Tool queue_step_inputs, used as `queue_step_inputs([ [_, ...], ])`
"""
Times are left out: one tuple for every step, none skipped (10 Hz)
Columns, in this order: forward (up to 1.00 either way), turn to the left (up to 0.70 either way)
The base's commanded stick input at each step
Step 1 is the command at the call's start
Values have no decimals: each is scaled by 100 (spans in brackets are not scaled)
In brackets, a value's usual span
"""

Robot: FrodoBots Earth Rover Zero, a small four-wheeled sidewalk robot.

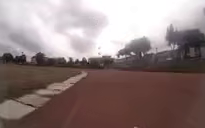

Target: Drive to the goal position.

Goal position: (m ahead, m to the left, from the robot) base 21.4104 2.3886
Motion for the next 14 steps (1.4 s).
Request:
queue_step_inputs([
  [100,0],
  [100,0],
  [100,0],
  [100,0],
  [100,0],
  [100,0],
  [100,0],
  [100,0],
  [100,0],
  [100,0],
  [100,0],
  [100,0],
  [100,0],
  [100,0],
])
